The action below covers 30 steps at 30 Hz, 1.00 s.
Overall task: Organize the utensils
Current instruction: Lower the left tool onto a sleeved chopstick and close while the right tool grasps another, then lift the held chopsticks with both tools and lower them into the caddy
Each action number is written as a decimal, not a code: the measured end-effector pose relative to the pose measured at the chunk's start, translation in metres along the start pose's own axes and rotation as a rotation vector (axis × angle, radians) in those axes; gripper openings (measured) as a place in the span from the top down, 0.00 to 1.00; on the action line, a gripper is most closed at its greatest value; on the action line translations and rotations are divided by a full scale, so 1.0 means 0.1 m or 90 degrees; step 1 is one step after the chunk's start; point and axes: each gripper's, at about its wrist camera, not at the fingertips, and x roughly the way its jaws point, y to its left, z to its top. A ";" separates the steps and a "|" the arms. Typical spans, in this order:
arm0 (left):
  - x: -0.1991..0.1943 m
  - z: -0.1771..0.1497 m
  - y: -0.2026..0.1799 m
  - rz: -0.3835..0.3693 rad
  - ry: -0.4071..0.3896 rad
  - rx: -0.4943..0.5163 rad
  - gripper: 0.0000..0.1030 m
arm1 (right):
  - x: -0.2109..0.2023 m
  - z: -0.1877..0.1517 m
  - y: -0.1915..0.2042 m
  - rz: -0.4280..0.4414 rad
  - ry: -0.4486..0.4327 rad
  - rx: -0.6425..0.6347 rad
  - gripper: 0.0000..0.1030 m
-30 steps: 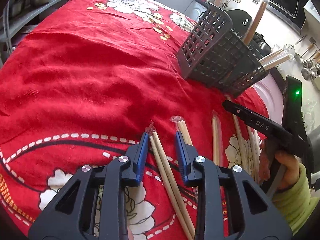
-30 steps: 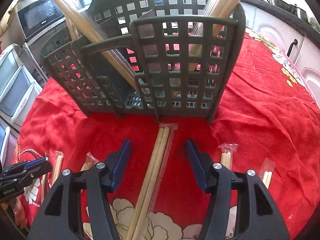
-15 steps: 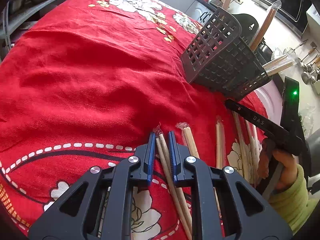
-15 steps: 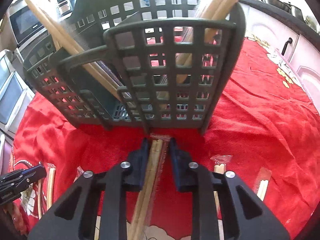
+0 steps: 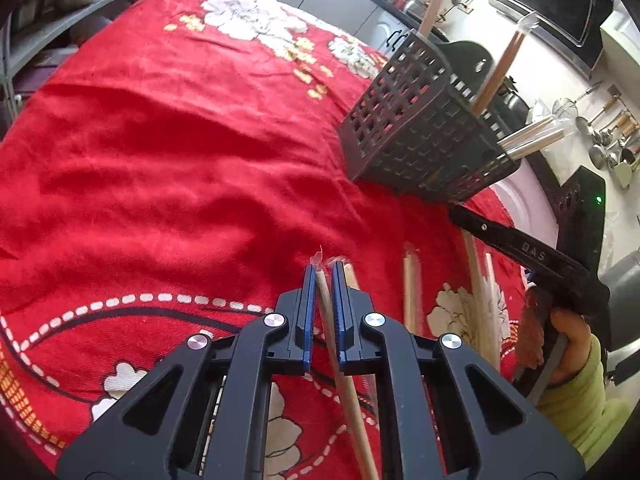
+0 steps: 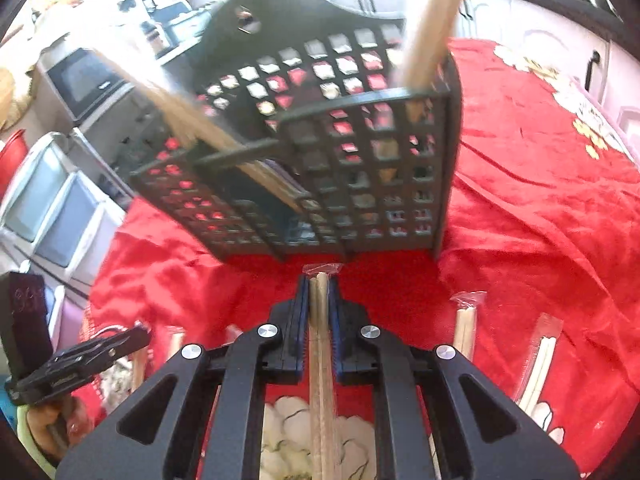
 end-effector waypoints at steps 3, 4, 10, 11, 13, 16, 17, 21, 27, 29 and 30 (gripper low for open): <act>-0.08 0.04 -0.05 0.000 -0.011 0.014 0.96 | -0.25 -0.08 0.12 0.015 -0.021 -0.021 0.91; -0.10 0.04 -0.07 -0.001 -0.014 0.017 0.96 | -0.31 -0.08 0.14 0.018 -0.027 -0.027 0.91; -0.30 0.10 -0.23 -0.011 -0.043 0.047 0.97 | -0.64 -0.13 0.34 0.022 -0.075 -0.074 0.92; -0.34 0.11 -0.27 -0.013 -0.049 0.053 0.97 | -0.70 -0.13 0.36 0.024 -0.083 -0.080 0.92; -0.40 0.13 -0.34 -0.017 -0.060 0.063 0.97 | -0.72 -0.17 0.49 0.022 -0.097 -0.091 0.92; -0.50 0.17 -0.45 -0.022 -0.075 0.082 0.97 | -0.85 -0.21 0.57 0.022 -0.122 -0.114 0.93; -0.52 0.18 -0.49 -0.023 -0.080 0.087 0.97 | -0.89 -0.23 0.59 0.022 -0.129 -0.120 0.93; -0.60 0.22 -0.61 -0.029 -0.094 0.106 0.97 | -0.97 -0.26 0.58 0.029 -0.145 -0.125 0.94; -0.70 0.32 -0.82 -0.038 -0.116 0.135 0.97 | -1.17 -0.26 0.55 0.031 -0.178 -0.125 0.94; -0.74 0.35 -0.89 -0.043 -0.126 0.146 0.97 | -1.24 -0.26 0.56 0.031 -0.191 -0.125 0.94; -0.77 0.37 -0.93 -0.044 -0.132 0.151 0.97 | -1.28 -0.26 0.56 0.029 -0.200 -0.126 0.94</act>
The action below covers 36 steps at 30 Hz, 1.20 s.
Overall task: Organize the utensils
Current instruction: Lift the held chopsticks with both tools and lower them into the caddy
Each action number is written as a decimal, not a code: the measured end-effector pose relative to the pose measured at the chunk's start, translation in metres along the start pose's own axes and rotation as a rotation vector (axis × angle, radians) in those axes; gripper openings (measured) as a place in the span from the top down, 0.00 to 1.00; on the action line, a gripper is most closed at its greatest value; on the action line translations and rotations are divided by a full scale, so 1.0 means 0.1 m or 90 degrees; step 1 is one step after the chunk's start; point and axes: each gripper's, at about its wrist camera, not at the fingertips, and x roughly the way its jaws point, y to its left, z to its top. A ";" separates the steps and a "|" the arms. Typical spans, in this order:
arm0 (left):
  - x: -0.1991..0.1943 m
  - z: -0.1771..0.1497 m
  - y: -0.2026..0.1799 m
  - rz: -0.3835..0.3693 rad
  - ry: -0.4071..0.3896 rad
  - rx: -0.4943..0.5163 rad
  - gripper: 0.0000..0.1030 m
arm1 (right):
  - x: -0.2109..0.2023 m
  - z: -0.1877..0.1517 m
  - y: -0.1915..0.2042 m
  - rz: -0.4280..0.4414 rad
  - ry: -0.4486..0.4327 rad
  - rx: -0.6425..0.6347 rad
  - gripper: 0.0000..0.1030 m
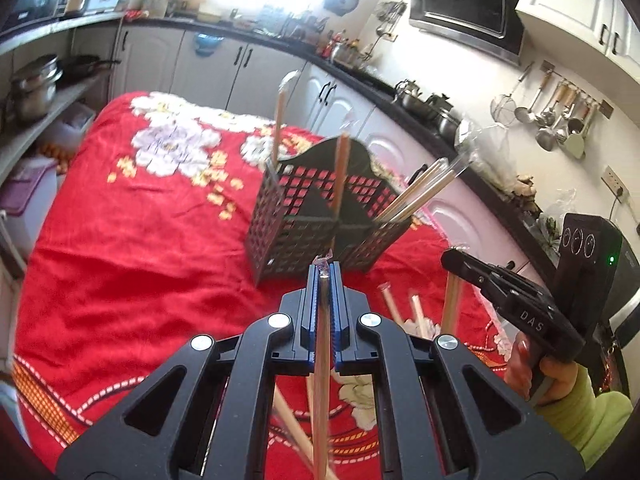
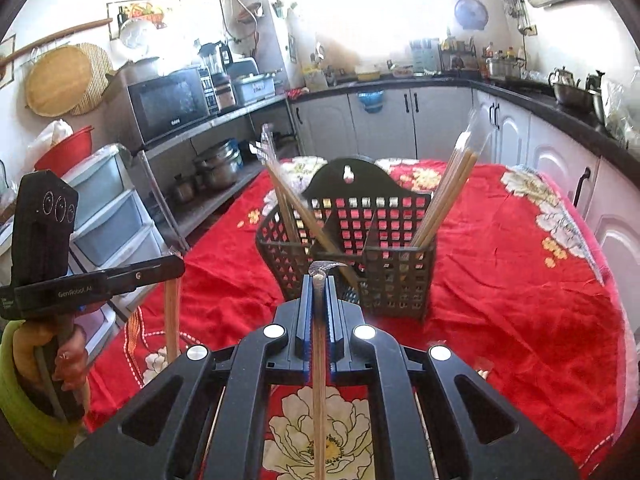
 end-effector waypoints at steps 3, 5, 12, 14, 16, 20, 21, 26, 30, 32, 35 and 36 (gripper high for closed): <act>-0.03 0.06 -0.07 -0.002 -0.013 0.013 0.98 | -0.10 0.04 0.00 -0.005 -0.024 -0.005 0.94; -0.04 0.12 -0.13 -0.007 -0.020 0.019 0.98 | -0.14 0.07 -0.01 -0.009 -0.035 -0.006 0.94; -0.04 0.28 -0.33 -0.017 -0.040 0.049 0.98 | -0.31 0.16 -0.06 -0.024 -0.076 -0.011 0.94; -0.04 0.32 -0.38 -0.021 -0.047 0.056 0.98 | -0.35 0.19 -0.10 -0.028 -0.087 -0.007 0.94; -0.03 0.35 -0.43 -0.025 -0.050 0.062 0.98 | -0.38 0.21 -0.12 -0.033 -0.098 -0.006 0.94; 0.00 0.42 -0.53 -0.030 -0.057 0.073 0.98 | -0.43 0.26 -0.16 -0.043 -0.118 -0.004 0.94; 0.01 0.44 -0.55 -0.033 -0.058 0.075 0.98 | -0.44 0.27 -0.16 -0.043 -0.122 -0.002 0.94; 0.03 0.53 -0.65 -0.036 -0.064 0.093 0.98 | -0.47 0.35 -0.21 -0.048 -0.142 0.005 0.94; 0.00 0.62 -0.71 -0.040 -0.077 0.102 0.98 | -0.48 0.43 -0.23 -0.052 -0.155 0.007 0.94; -0.01 0.67 -0.73 -0.042 -0.083 0.104 0.98 | -0.49 0.47 -0.23 -0.053 -0.160 0.007 0.94; -0.04 0.76 -0.74 -0.042 -0.095 0.108 0.98 | -0.49 0.52 -0.24 -0.056 -0.169 0.009 0.94; -0.05 0.79 -0.74 -0.042 -0.099 0.109 0.98 | -0.49 0.53 -0.24 -0.056 -0.172 0.009 0.94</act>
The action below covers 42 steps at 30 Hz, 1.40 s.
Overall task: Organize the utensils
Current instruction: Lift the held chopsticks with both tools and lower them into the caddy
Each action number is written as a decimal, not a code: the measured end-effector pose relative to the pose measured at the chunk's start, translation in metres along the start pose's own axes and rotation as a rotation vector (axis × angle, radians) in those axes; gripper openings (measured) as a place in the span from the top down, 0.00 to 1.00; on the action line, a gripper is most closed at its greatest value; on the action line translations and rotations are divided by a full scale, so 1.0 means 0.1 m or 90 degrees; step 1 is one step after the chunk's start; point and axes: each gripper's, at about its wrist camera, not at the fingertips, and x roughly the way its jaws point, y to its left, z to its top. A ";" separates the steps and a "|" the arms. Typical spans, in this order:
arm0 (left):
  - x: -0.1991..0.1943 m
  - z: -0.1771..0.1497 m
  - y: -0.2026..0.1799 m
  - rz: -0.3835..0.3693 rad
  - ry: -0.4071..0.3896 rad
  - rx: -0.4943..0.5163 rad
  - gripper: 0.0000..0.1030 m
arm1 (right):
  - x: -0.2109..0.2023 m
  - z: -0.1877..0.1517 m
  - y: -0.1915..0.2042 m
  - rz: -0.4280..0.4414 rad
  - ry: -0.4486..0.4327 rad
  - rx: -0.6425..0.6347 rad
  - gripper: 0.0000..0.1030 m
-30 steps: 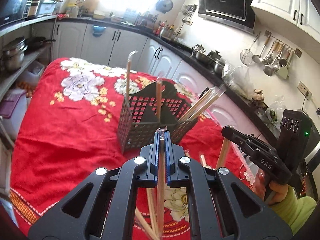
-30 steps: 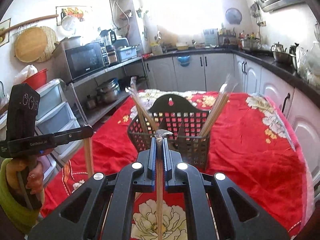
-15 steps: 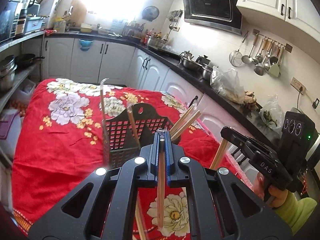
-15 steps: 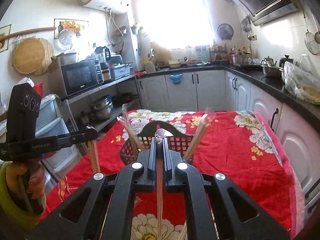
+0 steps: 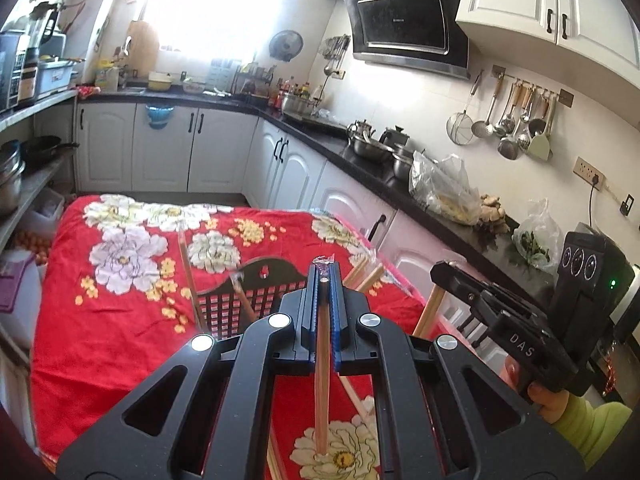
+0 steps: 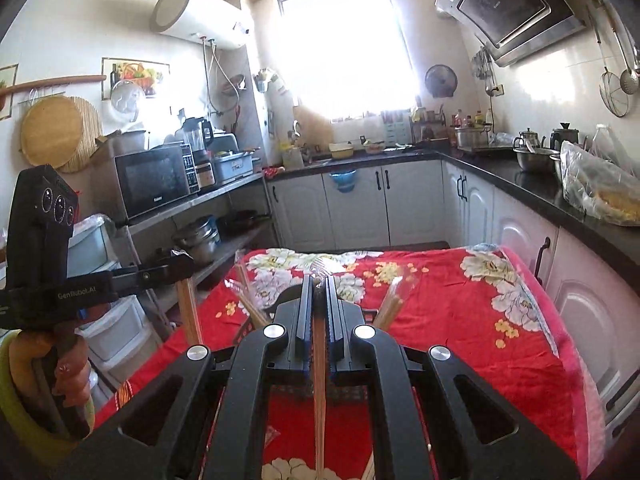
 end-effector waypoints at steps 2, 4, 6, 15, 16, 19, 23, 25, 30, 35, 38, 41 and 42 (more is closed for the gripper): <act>-0.02 0.07 0.01 0.001 -0.010 0.000 0.98 | 0.01 0.05 -0.01 -0.003 -0.007 0.002 0.94; -0.05 0.14 0.02 0.005 -0.022 0.003 0.98 | 0.02 0.09 -0.02 -0.004 -0.011 0.004 0.94; -0.09 0.23 0.03 0.016 -0.038 0.010 0.98 | 0.03 0.13 -0.02 -0.006 -0.017 0.005 0.94; -0.18 0.56 0.12 0.058 -0.084 0.028 0.98 | 0.10 0.34 -0.01 -0.010 -0.041 0.003 0.94; -0.18 0.59 0.13 0.061 -0.087 0.028 0.98 | 0.11 0.36 0.00 -0.010 -0.044 0.002 0.94; -0.17 0.68 0.19 0.070 -0.095 0.021 0.98 | 0.15 0.44 0.01 -0.009 -0.054 0.003 0.94; -0.14 0.78 0.28 0.078 -0.105 0.013 0.98 | 0.19 0.57 0.05 -0.007 -0.071 0.002 0.94; -0.14 0.82 0.30 0.082 -0.114 0.009 0.98 | 0.21 0.63 0.06 -0.005 -0.083 0.002 0.94; -0.12 0.89 0.33 0.101 -0.138 0.012 0.98 | 0.24 0.77 0.11 0.001 -0.116 0.003 0.94; -0.04 0.89 0.37 0.129 -0.152 0.017 0.98 | 0.37 0.85 0.13 -0.011 -0.133 -0.002 0.94; 0.02 0.84 0.42 0.137 -0.157 0.012 0.98 | 0.46 0.86 0.11 -0.010 -0.142 0.001 0.94; 0.09 0.78 0.46 0.141 -0.156 0.009 0.98 | 0.57 0.84 0.07 -0.008 -0.145 0.009 0.94; 0.10 0.76 0.46 0.143 -0.158 0.009 0.98 | 0.61 0.82 0.05 -0.007 -0.144 0.014 0.94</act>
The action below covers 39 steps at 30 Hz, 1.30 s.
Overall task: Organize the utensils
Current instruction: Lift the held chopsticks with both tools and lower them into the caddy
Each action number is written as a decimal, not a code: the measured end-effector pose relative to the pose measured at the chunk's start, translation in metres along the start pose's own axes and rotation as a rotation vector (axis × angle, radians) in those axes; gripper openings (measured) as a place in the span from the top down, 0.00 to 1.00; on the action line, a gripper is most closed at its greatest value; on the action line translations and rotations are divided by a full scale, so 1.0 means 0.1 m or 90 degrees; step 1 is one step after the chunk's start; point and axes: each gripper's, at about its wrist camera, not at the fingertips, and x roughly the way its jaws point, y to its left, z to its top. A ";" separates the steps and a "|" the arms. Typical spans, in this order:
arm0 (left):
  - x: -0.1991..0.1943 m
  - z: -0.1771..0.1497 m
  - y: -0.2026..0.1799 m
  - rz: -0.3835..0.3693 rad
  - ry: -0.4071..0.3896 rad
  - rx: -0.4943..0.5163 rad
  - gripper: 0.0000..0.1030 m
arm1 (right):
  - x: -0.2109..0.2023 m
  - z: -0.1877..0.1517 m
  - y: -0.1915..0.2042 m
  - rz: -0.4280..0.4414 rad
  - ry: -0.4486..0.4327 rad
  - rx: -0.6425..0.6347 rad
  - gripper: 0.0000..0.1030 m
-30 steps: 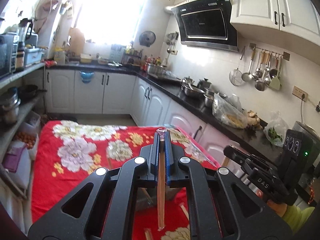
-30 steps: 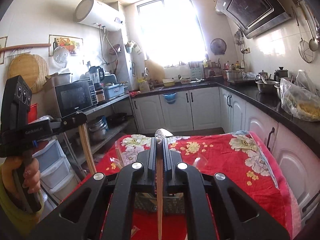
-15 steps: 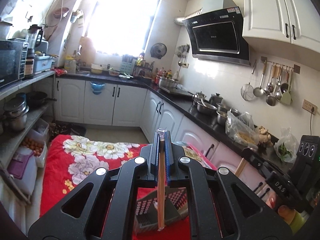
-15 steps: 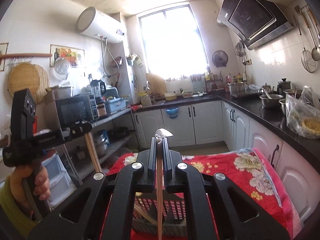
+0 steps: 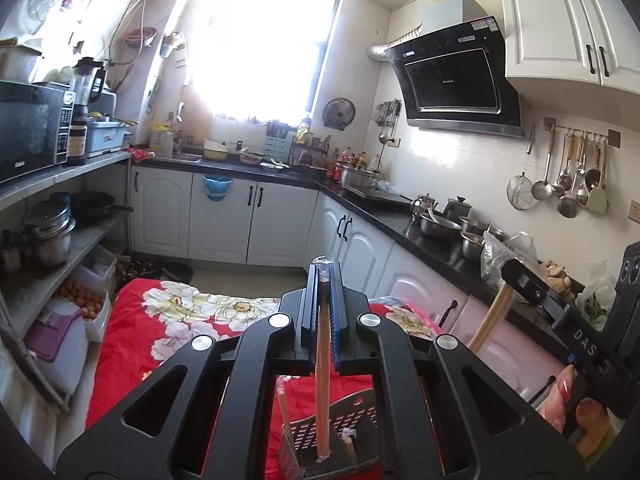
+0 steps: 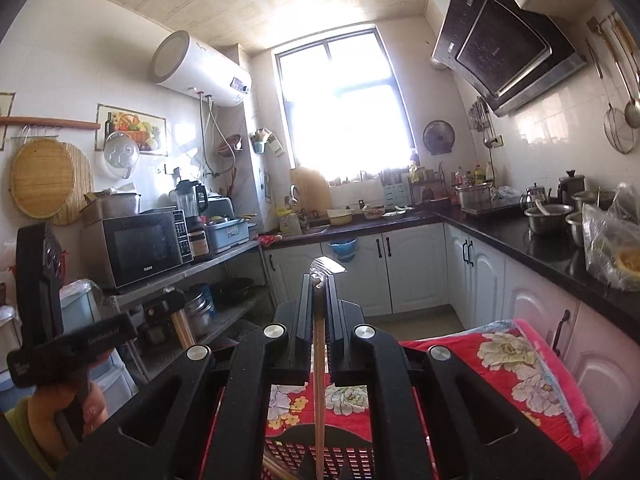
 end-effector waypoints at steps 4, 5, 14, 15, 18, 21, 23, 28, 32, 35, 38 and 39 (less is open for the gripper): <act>0.07 -0.15 0.03 0.014 0.001 0.004 0.98 | 0.12 -0.12 -0.05 0.002 0.002 0.007 0.94; 0.08 -0.17 0.05 0.013 0.002 0.001 0.98 | 0.14 -0.15 -0.05 0.002 0.002 0.007 0.94; 0.18 -0.46 0.13 0.003 0.013 -0.013 0.98 | 0.29 -0.43 -0.01 -0.005 0.000 -0.017 0.94; 0.19 -0.50 0.13 0.000 0.013 -0.013 0.98 | 0.31 -0.47 0.00 -0.006 -0.001 -0.020 0.94; 0.22 -0.59 0.13 0.002 0.019 -0.011 0.98 | 0.34 -0.56 0.03 -0.005 -0.002 -0.029 0.94; 0.24 -0.65 0.16 0.001 0.024 -0.015 0.98 | 0.38 -0.65 0.06 -0.008 -0.001 -0.042 0.94; 0.25 -0.70 0.17 0.000 0.025 -0.014 0.98 | 0.37 -0.71 0.08 -0.011 -0.006 -0.052 0.94; 0.26 -0.80 0.20 -0.007 0.030 -0.015 0.98 | 0.36 -0.85 0.06 -0.016 -0.012 -0.055 0.94; 0.30 -0.87 0.19 -0.006 0.041 -0.016 0.98 | 0.36 -0.98 0.05 -0.022 0.001 -0.049 0.94; 0.32 -0.92 0.21 -0.005 0.048 -0.018 0.98 | 0.36 -1.07 0.02 -0.024 0.010 -0.043 0.94; 0.34 -0.97 0.23 -0.006 0.055 -0.024 0.98 | 0.36 -1.13 -0.01 -0.031 0.020 -0.037 0.94; 0.34 -0.98 0.23 -0.006 0.056 -0.024 0.98 | 0.37 -1.15 -0.02 -0.034 0.024 -0.033 0.94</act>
